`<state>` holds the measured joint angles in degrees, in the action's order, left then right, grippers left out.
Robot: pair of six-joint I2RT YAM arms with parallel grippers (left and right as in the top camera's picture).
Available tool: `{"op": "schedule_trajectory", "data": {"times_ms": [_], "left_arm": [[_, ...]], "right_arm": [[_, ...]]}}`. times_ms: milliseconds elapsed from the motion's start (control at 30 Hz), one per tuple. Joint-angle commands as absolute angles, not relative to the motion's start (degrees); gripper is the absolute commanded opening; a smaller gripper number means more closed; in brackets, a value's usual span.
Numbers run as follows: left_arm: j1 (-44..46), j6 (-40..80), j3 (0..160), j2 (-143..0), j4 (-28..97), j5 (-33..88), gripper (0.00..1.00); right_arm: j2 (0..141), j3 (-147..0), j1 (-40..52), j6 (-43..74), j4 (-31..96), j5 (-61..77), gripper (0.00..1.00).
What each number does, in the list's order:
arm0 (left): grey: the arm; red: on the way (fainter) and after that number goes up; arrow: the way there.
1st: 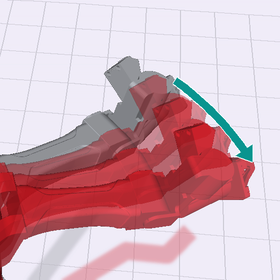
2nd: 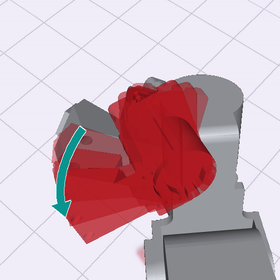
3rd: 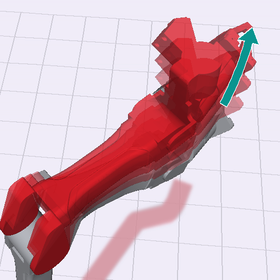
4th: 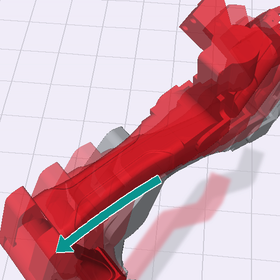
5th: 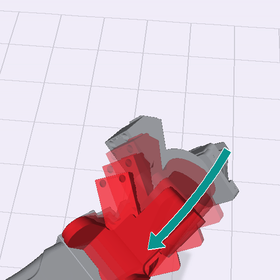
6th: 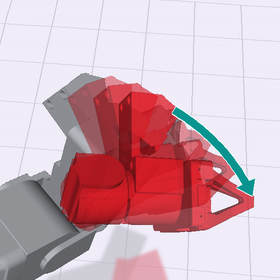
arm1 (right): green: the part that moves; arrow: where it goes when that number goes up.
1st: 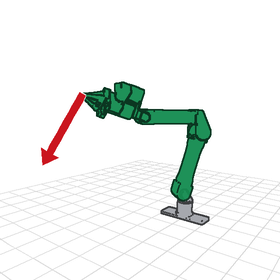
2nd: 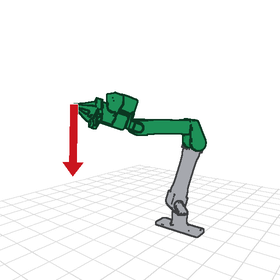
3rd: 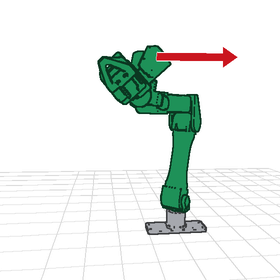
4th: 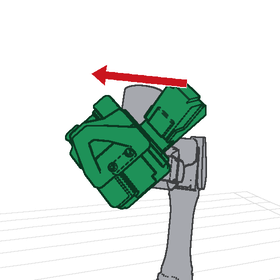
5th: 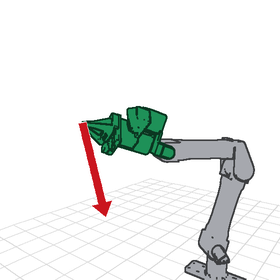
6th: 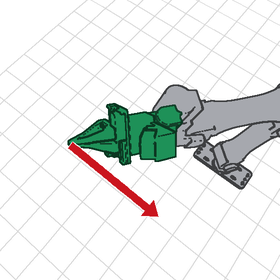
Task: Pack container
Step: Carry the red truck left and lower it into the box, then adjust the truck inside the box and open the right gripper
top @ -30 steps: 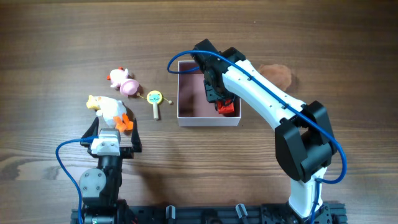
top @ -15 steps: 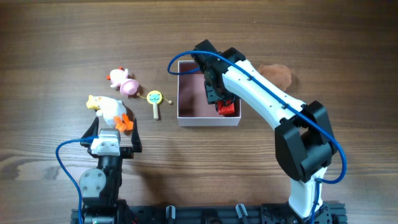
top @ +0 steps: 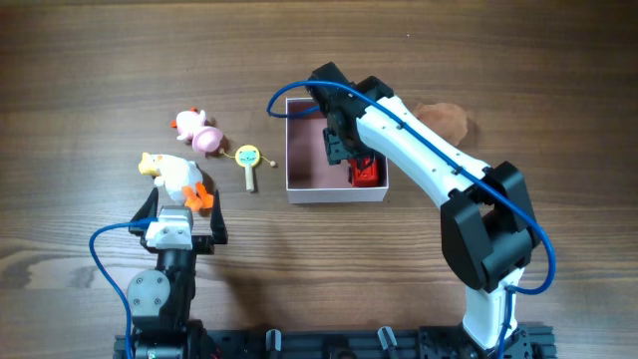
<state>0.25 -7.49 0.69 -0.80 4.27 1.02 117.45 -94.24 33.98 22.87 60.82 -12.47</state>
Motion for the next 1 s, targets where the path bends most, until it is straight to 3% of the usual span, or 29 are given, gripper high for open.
{"op": "schedule_trajectory", "data": {"times_ms": [0,67,200,400,500,667,967], "left_arm": [[0.51,-8.60,0.32,-0.38,4.27,2.09,1.00],[0.51,-8.58,0.32,-0.38,4.27,2.09,1.00],[0.51,-8.58,0.34,-0.38,4.27,2.09,1.00],[0.51,-8.58,0.32,-0.38,4.27,2.09,1.00],[0.51,-8.60,0.34,-0.38,4.27,2.09,1.00],[0.51,-8.58,0.34,-0.38,4.27,2.09,1.00],[0.51,-8.58,0.32,-0.38,4.27,2.09,1.00]], "right_arm": [[117.91,-94.72,34.06,20.10,60.03,-13.74,0.63],[117.84,-96.27,34.06,17.82,60.12,-13.76,0.47],[116.07,-101.14,33.45,19.49,61.43,-13.74,0.06],[110.32,-105.19,30.87,20.51,64.20,-13.21,0.04],[110.13,-105.03,30.81,15.53,65.04,-7.42,0.04],[110.43,-98.30,31.18,10.00,61.21,2.39,0.04],[110.43,-90.63,31.33,5.13,56.38,2.72,0.04]]}}
